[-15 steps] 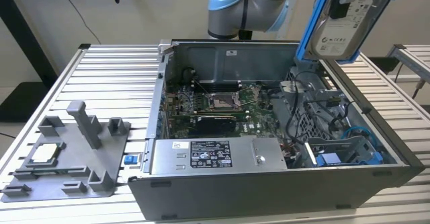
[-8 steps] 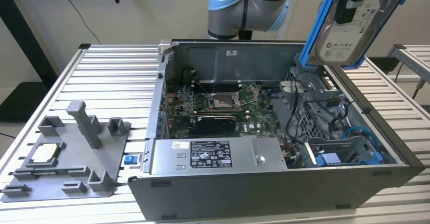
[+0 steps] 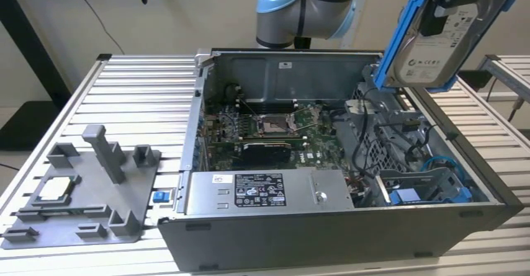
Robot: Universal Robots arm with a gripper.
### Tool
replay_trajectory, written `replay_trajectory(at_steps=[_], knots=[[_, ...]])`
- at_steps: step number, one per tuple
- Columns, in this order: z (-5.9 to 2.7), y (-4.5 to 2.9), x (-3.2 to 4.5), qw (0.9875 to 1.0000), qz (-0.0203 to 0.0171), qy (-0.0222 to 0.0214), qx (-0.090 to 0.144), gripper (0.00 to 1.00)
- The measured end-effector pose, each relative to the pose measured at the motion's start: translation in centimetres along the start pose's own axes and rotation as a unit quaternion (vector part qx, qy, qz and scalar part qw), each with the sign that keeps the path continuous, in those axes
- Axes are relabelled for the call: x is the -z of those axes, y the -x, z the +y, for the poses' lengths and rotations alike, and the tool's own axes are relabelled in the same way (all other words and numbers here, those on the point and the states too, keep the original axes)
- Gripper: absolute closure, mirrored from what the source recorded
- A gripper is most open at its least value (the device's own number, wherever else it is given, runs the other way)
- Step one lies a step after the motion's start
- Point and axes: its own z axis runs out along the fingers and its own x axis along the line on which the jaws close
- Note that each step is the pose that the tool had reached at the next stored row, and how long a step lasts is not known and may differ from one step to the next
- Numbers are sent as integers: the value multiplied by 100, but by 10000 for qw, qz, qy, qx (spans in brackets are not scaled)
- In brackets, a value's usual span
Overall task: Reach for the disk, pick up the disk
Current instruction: 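Pick up the disk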
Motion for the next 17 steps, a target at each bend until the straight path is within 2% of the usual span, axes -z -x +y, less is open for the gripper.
replay_trajectory(at_steps=[17], knots=[[14,-421,14,10000,-1,6,0,100]])
